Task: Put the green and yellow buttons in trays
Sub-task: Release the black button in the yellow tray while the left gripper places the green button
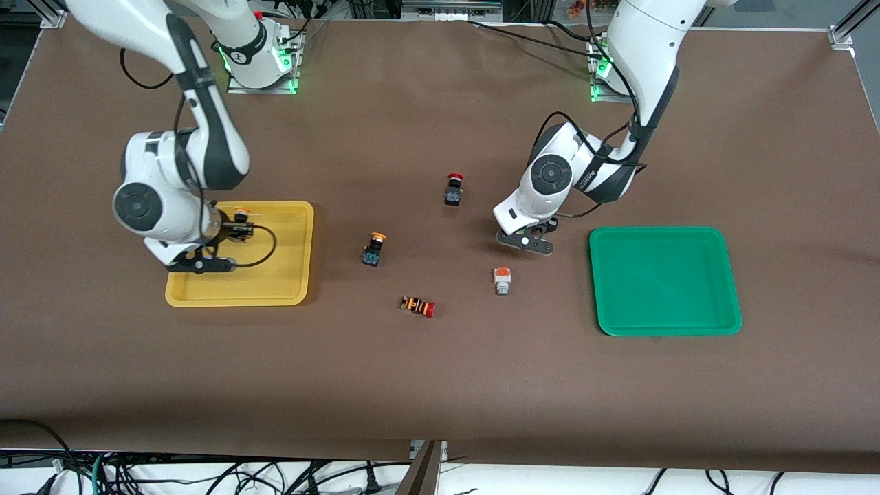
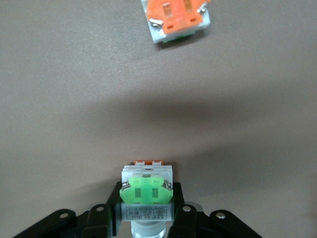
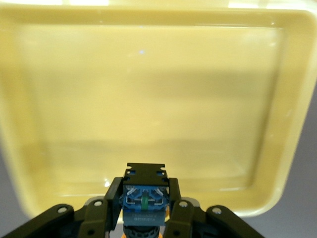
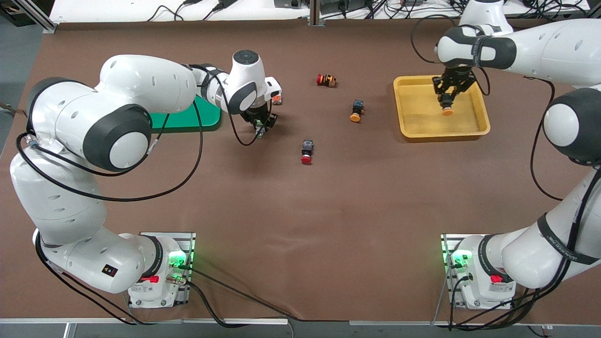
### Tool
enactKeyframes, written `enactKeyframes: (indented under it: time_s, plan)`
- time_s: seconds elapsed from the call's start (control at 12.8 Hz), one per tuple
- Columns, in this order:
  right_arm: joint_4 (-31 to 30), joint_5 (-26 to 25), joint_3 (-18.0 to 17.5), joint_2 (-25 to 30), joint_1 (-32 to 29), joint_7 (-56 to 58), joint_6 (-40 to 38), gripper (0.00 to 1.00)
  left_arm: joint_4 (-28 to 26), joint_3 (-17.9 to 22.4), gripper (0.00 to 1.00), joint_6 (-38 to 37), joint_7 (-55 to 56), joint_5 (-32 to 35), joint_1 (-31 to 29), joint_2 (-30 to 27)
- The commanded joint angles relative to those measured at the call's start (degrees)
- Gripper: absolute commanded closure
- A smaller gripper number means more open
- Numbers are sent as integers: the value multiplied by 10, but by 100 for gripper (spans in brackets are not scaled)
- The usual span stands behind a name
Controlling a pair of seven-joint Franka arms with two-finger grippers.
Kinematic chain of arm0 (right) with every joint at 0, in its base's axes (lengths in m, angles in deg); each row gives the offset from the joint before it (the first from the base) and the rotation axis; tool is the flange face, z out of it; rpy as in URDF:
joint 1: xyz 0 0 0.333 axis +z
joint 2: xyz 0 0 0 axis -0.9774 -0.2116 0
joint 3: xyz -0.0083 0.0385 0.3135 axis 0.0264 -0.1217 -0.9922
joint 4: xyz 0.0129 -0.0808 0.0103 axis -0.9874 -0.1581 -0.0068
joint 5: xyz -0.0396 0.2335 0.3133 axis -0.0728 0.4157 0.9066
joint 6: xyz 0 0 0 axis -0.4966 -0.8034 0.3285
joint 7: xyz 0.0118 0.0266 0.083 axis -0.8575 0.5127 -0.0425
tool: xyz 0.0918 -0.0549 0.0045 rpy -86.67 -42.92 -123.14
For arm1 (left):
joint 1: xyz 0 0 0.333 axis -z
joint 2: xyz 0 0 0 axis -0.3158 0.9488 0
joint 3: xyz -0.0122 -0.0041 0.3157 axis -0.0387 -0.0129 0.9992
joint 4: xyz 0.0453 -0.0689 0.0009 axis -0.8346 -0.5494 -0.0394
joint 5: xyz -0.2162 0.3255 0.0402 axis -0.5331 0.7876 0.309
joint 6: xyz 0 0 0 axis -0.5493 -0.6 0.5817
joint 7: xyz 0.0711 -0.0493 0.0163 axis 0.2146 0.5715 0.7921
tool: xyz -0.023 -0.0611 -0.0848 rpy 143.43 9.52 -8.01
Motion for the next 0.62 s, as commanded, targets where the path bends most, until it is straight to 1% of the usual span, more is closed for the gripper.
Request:
enactKeyframes:
  time_s: [0.0, 0.16, 0.23, 0.31, 0.39, 0.47, 0.55]
  plan:
    - [13, 6, -7, -45, -43, 66, 19, 86, 32, 11, 100, -104, -102, 5, -30, -40]
    - [12, 7, -8, -75, -66, 103, 66, 86, 111, 11, 100, -242, -183, 5, -72, -43]
    - [12, 7, -8, -85, -67, 106, 81, 86, 147, 12, 100, -298, -223, 8, -89, -38]
    - [12, 7, -8, -86, -69, 107, 82, 85, 162, 12, 100, -316, -260, 34, -113, -38]
    - [13, 7, -8, -86, -71, 107, 82, 46, 163, 11, 100, -315, -314, 76, -132, -37]
    - [20, 7, -9, -85, -70, 108, 76, 0, 163, 11, 100, -310, -366, 104, -154, -36]
    - [40, 7, -14, -82, -62, 109, 55, 0, 164, 11, 100, -304, -409, 111, -175, -23]
